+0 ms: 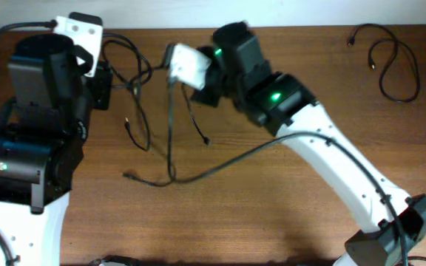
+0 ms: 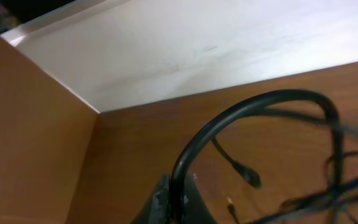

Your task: Untangle cables

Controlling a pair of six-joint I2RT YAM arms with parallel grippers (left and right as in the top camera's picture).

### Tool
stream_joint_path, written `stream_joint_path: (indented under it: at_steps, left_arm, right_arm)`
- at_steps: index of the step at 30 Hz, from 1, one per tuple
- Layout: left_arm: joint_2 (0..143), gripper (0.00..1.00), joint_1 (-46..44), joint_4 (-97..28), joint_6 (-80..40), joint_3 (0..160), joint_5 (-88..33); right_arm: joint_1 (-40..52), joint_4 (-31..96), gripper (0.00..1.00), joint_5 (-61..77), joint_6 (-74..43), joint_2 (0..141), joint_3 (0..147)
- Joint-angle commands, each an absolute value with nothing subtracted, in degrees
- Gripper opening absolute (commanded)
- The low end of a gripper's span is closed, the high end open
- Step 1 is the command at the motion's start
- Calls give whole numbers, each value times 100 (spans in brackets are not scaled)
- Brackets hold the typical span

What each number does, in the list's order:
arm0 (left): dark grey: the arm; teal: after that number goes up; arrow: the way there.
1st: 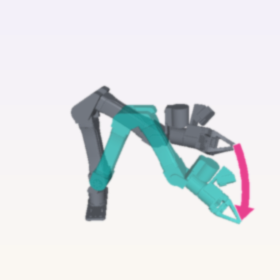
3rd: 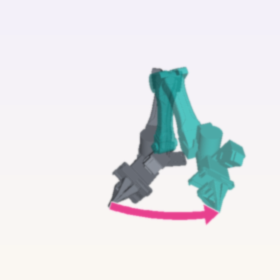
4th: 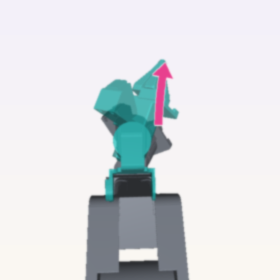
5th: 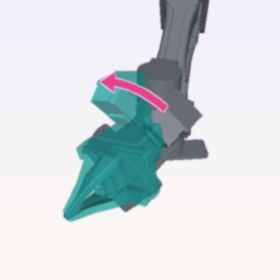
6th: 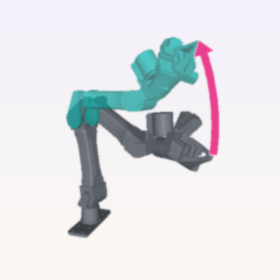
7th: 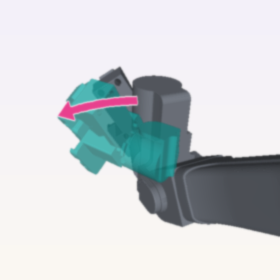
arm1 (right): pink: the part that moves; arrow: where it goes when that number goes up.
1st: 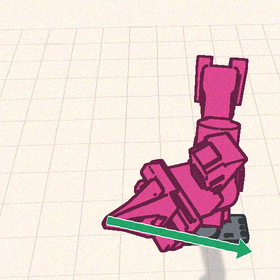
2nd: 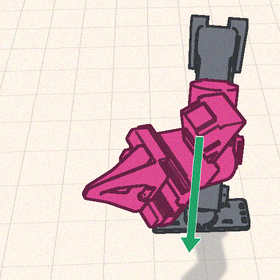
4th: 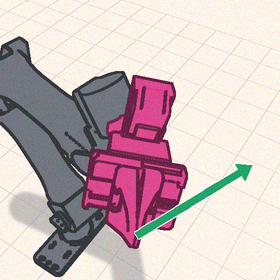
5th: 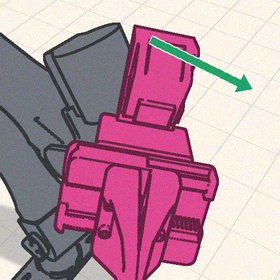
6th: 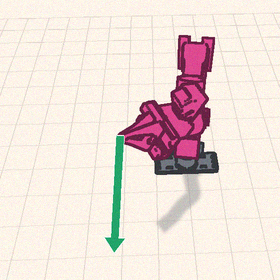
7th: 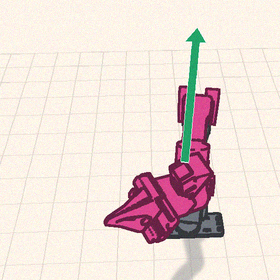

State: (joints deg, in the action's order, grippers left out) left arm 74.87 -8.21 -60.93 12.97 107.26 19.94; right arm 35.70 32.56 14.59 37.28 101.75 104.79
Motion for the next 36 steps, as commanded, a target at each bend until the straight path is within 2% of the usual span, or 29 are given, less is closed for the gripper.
stream_joint_path:
  at_steps: [1,12,18,30,36]
  left_arm:
    - [7118,0,-449,-6136,1253,10871,2191]
    - [6558,0,945,-6392,1444,10871,2255]
    - [6390,0,1304,-6390,1439,10871,2191]
    - [6722,0,1304,-6390,1441,10871,1708]
    - [6720,0,1304,-6394,1444,10871,1328]
  right_arm:
    - [2832,3301,4,1396,3358,9806,10578]
    - [530,3730,4,2121,2950,9655,10578]
    - [-469,4014,4,2390,2950,9620,10580]
    - [-781,4202,4,2477,2952,9120,10582]
    - [-1365,4327,4,2010,2648,8764,10582]
